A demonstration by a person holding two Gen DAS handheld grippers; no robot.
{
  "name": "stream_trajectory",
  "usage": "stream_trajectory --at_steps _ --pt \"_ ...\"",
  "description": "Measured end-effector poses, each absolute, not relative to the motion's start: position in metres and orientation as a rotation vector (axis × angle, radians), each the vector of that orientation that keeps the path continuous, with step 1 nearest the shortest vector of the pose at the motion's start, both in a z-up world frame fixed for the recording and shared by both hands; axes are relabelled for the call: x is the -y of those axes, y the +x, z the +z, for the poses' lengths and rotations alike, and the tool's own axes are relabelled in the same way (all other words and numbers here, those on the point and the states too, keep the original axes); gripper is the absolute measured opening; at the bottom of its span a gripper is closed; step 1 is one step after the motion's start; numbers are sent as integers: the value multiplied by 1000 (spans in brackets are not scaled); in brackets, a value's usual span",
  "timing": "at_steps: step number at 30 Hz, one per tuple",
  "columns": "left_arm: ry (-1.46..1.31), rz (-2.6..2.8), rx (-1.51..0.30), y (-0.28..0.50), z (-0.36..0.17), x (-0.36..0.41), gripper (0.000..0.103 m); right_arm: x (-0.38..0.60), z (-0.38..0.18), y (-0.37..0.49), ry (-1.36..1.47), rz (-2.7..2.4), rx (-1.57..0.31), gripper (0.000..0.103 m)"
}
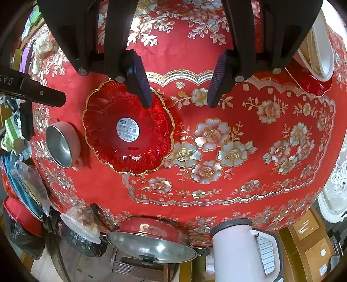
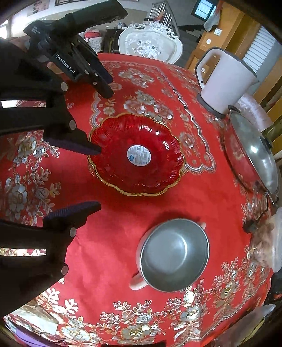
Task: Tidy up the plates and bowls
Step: 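Move both tools to the red scalloped glass plate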
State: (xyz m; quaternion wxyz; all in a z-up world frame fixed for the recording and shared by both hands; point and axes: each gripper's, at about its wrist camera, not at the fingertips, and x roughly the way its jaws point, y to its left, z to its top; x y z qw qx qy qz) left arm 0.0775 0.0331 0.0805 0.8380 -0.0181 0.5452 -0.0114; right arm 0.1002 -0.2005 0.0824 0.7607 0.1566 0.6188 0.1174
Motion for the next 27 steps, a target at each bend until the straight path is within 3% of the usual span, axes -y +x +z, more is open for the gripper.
stream_trajectory --at_steps 27 --pt "-183 -34 -1233 118 42 -45 52 206 26 144 336 202 -1434 53"
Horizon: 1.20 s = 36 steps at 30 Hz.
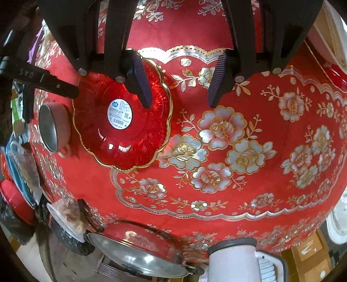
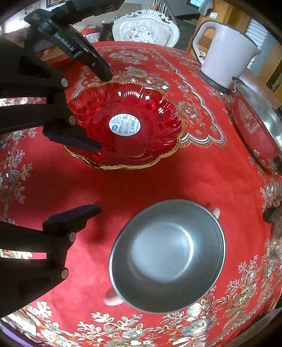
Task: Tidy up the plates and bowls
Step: 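Move both tools to the red scalloped glass plate, then close both tools on the rim of the red scalloped plate and lift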
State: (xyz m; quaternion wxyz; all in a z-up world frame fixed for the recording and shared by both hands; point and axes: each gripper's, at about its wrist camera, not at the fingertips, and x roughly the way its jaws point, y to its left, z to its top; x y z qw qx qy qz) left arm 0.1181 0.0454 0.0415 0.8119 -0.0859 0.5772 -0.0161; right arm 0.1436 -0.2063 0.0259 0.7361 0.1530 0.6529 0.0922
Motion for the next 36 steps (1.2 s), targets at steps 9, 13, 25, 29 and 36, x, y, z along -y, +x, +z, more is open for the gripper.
stream_trajectory --at_steps 9,13,25,29,36 --pt "-257 -61 -1297 136 21 -42 52 190 21 157 263 229 -1419 55" --pt "-242 -68 -1307 140 17 -36 52 182 21 162 211 233 -1399 53" --pt "-125 -44 -1297 144 13 -22 23 173 17 169 226 303 -1379 12" --pt "-197 -66 -1321 139 13 -32 21 180 24 161 271 322 -1377 10" --pt "-210 -80 -1282 114 35 -37 21 177 53 146 242 333 -1323 10"
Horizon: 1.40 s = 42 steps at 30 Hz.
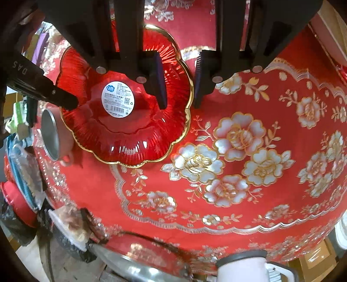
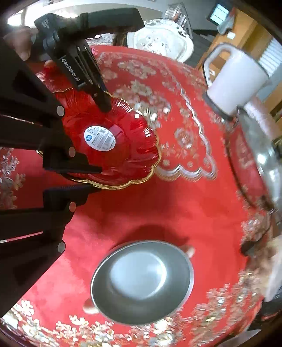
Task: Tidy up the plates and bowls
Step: 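Close both tools on the rim of the red scalloped plate and lift, then carry the red plate with both tools and lower it onto the white bowl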
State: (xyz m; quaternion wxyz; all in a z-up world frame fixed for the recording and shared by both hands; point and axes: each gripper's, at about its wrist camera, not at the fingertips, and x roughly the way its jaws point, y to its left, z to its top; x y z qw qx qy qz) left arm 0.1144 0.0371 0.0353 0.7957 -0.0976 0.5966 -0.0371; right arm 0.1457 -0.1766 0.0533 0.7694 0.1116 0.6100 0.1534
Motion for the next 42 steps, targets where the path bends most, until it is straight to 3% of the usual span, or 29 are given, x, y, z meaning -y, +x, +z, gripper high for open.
stream_trajectory --at_steps 10,21,29,42 --pt "-294 8 -1180 74 89 -90 21 128 106 126 171 459 -1234 10" --pt "-426 288 -1059 -16 133 -214 21 -12 146 88 50 769 -1177 11" --pt "-476 475 -1027 -77 130 -280 21 -109 143 51 -66 940 -1187 12" --pt "-487 517 -1082 -104 87 -295 21 -139 93 29 -161 932 -1269 13"
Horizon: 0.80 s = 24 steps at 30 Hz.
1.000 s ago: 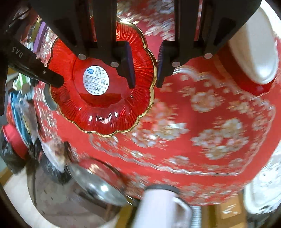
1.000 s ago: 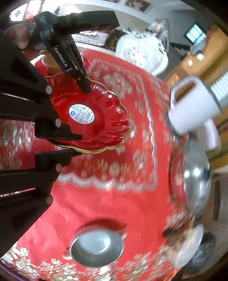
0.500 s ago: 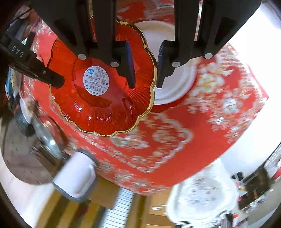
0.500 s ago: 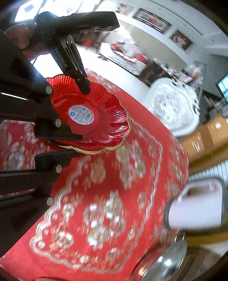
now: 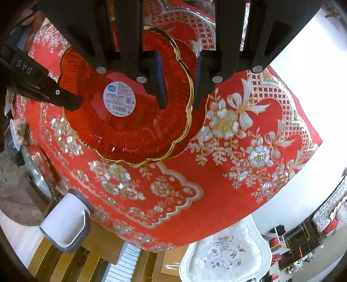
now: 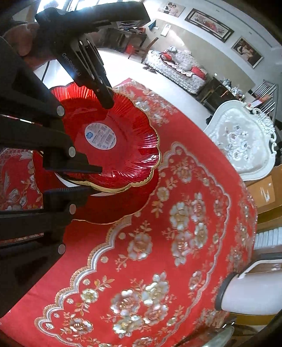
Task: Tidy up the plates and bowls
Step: 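Carry the red plate with both tools and lower it onto the white bowl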
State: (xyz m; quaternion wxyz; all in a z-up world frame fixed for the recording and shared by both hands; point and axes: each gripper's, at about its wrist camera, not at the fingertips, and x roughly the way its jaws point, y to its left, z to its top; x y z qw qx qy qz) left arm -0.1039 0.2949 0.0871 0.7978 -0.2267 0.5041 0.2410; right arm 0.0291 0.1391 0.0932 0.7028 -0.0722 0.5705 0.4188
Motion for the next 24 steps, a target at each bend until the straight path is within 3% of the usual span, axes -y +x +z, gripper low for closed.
stream_trajectory --at_steps 9,16,24 --pt "-482 514 -1049 -106 85 -292 21 -137 93 30 -166 943 -1272 16" --pt "-481 515 -1028 -104 95 -293 21 -135 100 32 -155 957 -1271 28" --pt "-491 507 -1053 -102 88 -293 21 -135 99 31 -165 960 -1272 28"
